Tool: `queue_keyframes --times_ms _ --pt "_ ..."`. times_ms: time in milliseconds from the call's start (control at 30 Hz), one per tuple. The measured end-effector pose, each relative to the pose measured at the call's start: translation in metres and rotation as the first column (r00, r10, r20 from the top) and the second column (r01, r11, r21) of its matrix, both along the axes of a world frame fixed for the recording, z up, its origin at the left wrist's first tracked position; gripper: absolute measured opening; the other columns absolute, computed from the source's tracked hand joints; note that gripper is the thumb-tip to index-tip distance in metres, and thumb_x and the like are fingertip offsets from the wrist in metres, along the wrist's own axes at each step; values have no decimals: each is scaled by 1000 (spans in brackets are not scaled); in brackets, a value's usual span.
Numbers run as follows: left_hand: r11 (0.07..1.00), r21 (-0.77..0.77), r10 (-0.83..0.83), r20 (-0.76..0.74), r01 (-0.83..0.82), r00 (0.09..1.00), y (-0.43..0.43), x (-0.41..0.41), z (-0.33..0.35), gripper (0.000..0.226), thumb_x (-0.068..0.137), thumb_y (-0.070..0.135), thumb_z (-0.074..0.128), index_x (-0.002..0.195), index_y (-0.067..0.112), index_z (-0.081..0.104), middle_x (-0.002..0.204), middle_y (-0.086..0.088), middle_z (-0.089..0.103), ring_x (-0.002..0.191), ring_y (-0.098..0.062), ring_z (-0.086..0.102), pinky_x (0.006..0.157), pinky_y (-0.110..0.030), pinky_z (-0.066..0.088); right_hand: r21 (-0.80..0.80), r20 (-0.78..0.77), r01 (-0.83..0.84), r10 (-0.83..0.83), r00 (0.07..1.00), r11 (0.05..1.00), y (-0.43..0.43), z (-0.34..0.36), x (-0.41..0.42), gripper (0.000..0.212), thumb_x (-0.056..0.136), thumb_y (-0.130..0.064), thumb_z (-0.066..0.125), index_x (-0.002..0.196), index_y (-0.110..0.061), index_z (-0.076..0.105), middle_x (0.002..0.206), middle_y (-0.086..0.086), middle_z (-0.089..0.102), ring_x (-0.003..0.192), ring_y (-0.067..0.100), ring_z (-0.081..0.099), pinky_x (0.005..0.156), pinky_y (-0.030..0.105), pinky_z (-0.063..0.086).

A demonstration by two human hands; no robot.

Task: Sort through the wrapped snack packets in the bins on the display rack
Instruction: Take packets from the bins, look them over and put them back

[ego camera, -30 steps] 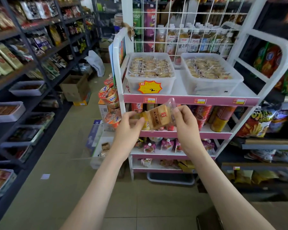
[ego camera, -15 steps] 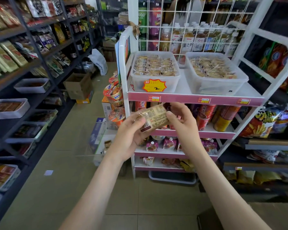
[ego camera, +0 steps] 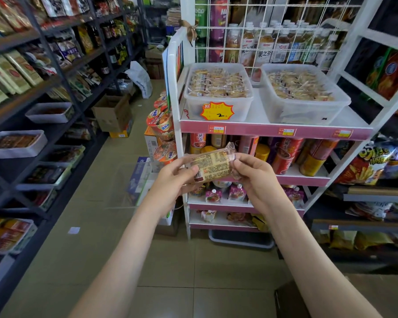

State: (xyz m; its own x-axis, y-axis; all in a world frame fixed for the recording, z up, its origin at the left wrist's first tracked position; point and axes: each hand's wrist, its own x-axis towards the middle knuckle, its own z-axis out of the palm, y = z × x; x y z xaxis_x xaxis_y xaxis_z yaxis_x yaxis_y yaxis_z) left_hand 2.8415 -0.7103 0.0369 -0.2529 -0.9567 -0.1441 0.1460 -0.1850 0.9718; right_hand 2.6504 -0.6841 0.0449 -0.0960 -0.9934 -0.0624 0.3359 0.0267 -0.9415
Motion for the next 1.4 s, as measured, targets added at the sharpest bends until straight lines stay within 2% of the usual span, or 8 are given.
queue_keyframes --times_ms 200,400,667,833,967,1067,1200,1400 --pt "990 -142 28 294 14 955 7 -3 8 36 94 12 61 129 13 56 108 2 67 85 -1 69 63 -13 53 32 102 -4 1 995 999 2 -13 -2 21 97 5 41 99 1 62 88 9 66 69 8 60 59 15 49" --pt "990 -141 48 408 11 912 8 -4 13 30 87 17 70 116 16 63 99 -7 71 74 -17 73 67 -32 61 2 -49 30 -29 998 1000 4 -17 -11 17 97 2 44 106 5 59 86 8 70 76 15 64 80 32 53" --pt "999 -21 -27 302 34 953 10 -7 20 7 96 7 56 93 10 62 86 -11 69 69 -22 71 66 -33 61 20 -60 80 -79 995 997 8 -18 -20 21 97 3 43 93 -4 62 79 1 70 67 7 60 81 33 48" --pt "997 -14 -65 300 72 952 9 -16 30 7 95 7 58 89 10 60 88 -10 67 69 -25 73 62 -33 61 49 -149 166 -157 976 985 6 -14 -31 16 96 -1 50 97 -8 64 92 7 71 89 27 60 89 44 51" --pt "988 -114 -60 345 105 937 4 -35 42 8 95 10 58 87 10 60 86 -7 67 72 -23 72 70 -36 61 -169 -518 206 -265 813 964 9 -2 -34 27 93 -16 59 117 -25 54 116 -4 57 108 12 53 89 22 47" --pt "942 -320 50 435 103 899 -5 -61 56 12 94 18 60 83 16 63 82 3 66 80 -13 66 79 -32 53 -323 -717 7 -249 651 946 9 12 -36 53 88 -29 66 134 -32 41 126 -16 44 120 2 39 95 14 32" --pt "900 -429 106 378 73 920 -19 -101 84 11 92 18 62 82 16 64 82 4 65 82 -11 63 80 -29 50 -355 -768 -112 -221 601 928 -4 28 -44 78 82 -29 73 146 -24 29 130 -18 40 124 -3 34 98 8 30" --pt "660 -694 274 579 287 768 -43 -145 111 9 92 20 63 84 20 60 90 6 55 87 -9 52 75 -19 38 -454 -731 -10 -366 575 891 -40 58 -86 49 87 -3 58 133 -18 45 101 -11 57 85 5 59 72 11 45"
